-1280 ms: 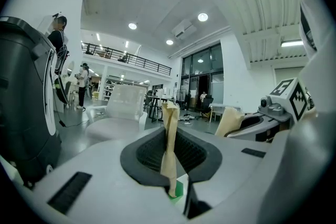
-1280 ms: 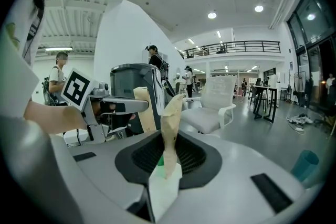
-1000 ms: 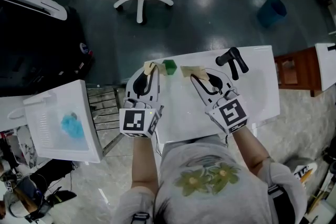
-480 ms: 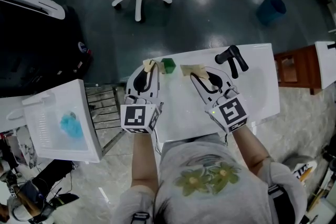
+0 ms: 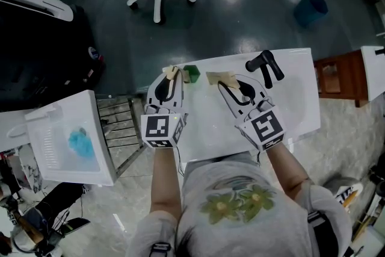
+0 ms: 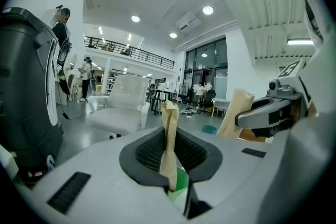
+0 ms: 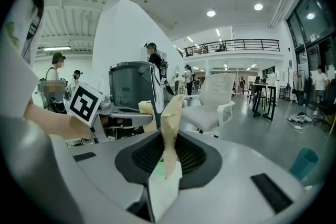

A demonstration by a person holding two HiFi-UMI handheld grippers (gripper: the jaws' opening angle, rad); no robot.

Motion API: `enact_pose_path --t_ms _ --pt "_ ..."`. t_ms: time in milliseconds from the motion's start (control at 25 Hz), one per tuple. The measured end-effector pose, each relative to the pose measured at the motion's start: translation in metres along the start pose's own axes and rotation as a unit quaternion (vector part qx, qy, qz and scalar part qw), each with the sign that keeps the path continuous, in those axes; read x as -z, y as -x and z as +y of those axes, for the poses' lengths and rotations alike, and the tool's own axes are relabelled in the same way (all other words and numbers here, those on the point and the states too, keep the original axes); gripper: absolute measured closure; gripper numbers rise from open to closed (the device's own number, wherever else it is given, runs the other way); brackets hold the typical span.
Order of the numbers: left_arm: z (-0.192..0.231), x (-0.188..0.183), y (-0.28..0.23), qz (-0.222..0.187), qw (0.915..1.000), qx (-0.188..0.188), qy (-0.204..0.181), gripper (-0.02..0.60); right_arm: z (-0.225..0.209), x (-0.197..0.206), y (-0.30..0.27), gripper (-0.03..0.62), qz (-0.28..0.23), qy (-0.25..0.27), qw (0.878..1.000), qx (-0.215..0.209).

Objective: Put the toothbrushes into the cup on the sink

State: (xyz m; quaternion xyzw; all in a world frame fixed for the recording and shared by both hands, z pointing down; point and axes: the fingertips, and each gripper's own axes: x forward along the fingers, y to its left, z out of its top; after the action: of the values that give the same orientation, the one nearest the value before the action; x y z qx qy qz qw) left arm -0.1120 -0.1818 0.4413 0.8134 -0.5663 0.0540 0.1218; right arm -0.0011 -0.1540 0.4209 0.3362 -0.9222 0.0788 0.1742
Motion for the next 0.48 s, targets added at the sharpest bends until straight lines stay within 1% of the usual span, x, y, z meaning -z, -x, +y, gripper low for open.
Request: enact_pose_path --t_ms 120,320,480 --pt "0.002 0.005 -0.003 0.007 1.0 -0.003 -0.006 0.529 0.0 0.0 -0.002 0.503 0.001 -0.001 1.0 0.0" --pt "-0.002 0.017 -0.007 0.024 0.9993 -0.008 -0.027 0.529 -0.001 0.002 0.0 0.503 0.001 -0.001 1.0 -0.001" --pt "-0.002 0.025 -0.011 0.035 0.9988 -0.011 -0.033 0.529 -0.002 0.002 0.0 0.503 0.001 -0.001 1.0 -0.002"
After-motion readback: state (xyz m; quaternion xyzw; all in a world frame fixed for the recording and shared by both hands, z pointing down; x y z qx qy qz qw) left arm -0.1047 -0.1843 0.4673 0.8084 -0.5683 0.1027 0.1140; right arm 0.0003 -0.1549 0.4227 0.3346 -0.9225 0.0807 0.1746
